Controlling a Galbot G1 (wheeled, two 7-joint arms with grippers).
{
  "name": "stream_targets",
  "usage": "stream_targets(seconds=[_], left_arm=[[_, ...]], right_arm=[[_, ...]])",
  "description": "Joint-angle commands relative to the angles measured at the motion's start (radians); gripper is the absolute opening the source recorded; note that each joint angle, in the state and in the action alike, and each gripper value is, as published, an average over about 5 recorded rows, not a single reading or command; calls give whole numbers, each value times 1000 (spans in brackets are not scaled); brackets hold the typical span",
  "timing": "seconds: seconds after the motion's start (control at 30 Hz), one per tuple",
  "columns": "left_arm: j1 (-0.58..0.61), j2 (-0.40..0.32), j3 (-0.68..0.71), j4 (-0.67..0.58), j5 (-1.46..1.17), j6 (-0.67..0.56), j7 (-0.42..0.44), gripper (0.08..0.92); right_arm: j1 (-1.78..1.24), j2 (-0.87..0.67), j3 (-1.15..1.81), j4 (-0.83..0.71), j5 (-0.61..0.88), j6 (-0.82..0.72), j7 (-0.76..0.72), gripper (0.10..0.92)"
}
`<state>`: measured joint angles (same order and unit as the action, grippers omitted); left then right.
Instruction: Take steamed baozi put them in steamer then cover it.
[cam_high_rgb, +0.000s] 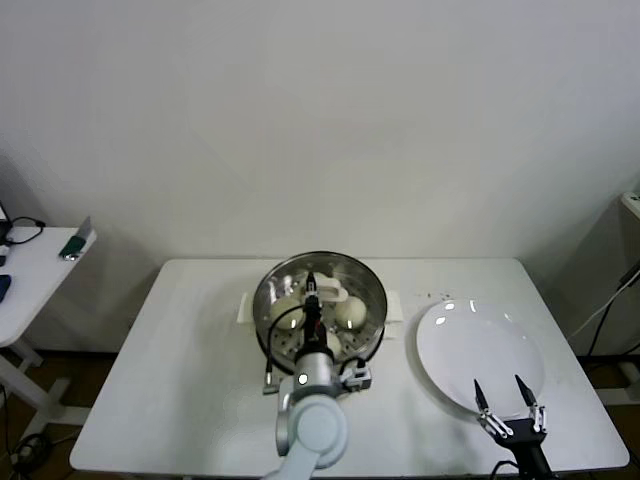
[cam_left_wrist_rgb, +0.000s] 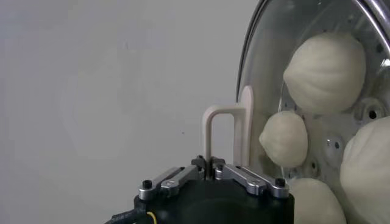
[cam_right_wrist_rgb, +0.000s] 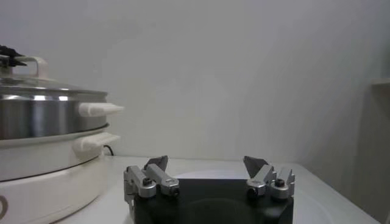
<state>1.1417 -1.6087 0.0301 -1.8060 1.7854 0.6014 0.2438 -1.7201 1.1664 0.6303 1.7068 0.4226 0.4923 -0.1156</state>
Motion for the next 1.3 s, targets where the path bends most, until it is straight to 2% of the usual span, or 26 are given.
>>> stream_targets(seconds=[0.03,0.2,0.47,0.67,0.8,0.9,1.03,1.3], left_arm=[[7,-49,12,-36,-19,-1,19,160],[25,-39,37,-115,-57,-8,51,291],[115,70,47,-273,-163,-11,40,516],[213,183,-58,-368,-411,-35,-51,690],[256,225,-119,-387,-541,-58,-116,793],[291,242,-178,-413,-636,-84,-176,818],[333,258,-342,-420,-928,-163,-292,822],[406,280,-723,-393,-1685,-322,-355,823]], right_arm=[[-7,-6,-10,11,44,-32,74,823],[-16,-11,-11,19,53,-81,94,823],[-12,-17,-2,33,35,-127,120,823],[10,-2,-2,28,15,-146,120,823],[19,6,-7,24,1,-148,121,823],[21,11,-8,30,-3,-143,121,823],[18,13,-7,37,-4,-134,121,823],[21,8,-10,27,-5,-112,119,823]])
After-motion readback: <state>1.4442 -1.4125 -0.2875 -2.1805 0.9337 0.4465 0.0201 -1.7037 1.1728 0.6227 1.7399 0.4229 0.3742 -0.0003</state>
